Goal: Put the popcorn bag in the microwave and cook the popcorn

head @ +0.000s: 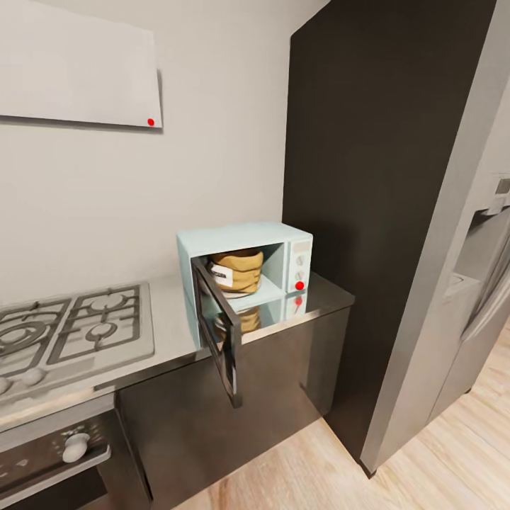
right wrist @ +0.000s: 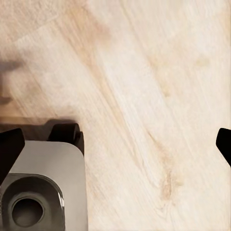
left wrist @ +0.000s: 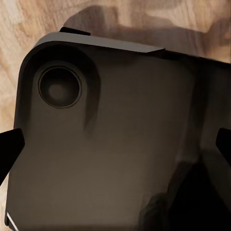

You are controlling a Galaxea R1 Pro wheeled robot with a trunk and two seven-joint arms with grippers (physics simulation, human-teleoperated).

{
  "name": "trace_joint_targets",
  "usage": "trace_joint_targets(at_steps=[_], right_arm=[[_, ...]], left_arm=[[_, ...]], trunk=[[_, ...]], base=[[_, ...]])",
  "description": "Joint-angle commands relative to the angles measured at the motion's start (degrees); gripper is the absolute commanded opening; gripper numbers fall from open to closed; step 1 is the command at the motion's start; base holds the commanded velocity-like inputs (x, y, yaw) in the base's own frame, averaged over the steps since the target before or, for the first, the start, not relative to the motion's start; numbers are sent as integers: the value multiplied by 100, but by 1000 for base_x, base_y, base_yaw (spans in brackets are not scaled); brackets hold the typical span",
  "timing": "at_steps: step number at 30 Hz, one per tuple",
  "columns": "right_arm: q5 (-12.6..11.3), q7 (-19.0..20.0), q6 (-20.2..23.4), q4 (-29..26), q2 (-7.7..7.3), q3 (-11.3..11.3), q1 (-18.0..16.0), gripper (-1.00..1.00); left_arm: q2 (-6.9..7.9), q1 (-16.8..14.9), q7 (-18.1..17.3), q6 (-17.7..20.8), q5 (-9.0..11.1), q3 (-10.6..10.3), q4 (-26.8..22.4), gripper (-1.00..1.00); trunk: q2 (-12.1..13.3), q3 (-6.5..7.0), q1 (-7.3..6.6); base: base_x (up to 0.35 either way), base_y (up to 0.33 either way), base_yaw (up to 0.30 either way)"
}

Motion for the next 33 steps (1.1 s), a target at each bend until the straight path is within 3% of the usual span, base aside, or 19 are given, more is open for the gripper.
trace_joint_targets(at_steps=[1, 9, 11, 16, 21, 23, 27, 29, 32, 33], right_arm=[[53, 17, 0, 11, -6, -47, -8, 100], [55, -157, 49, -3, 13, -42, -8, 100], [53, -327, 38, 2, 10, -42, -8, 100], [53, -338, 36, 7, -3, -49, -8, 100], [53, -332, 13, 6, -11, -45, -8, 100], [53, -320, 4, 4, -10, -42, -8, 100], [53, -323, 1, 4, -26, -42, -8, 100], [53, -323, 1, 4, -45, -42, -8, 100], [53, -328, 0, 5, -48, -42, -8, 100], [53, -331, -6, 4, -58, -42, -8, 100]], left_arm=[[-1, 1, -1, -11, 32, 9, -4, 100], [0, 1, -5, -19, 32, 9, -4, 100], [-1, 1, -7, -20, 24, 9, -4, 100], [-9, 3, -7, -15, 18, 5, -9, 100], [-48, 1, -17, -6, -13, -36, -410, 100], [9, 1, 0, 119, -38, -35, -1234, 100], [90, 1, 19, 1980, -85, -35, -3769, 100], [135, -96, 20, 3150, -98, -35, -5513, 100], [146, -398, 20, 3658, -100, -35, -6354, 100], [160, -656, 20, 4260, -105, -35, -7193, 100]], trunk=[[-3, -5, 0], [-3, -5, 0], [-3, -5, 0], [-3, -5, 0], [-3, -5, 0], [-3, -5, 0], [-3, -5, 0], [-3, -5, 0], [-3, -5, 0], [-3, -5, 0]], base=[[12, -9, 0], [2, -1, 3], [0, 0, 202], [0, 0, 256], [0, 0, 19], [0, 0, 0], [0, 0, 0], [0, 0, 0], [0, 0, 0], [0, 0, 0]])
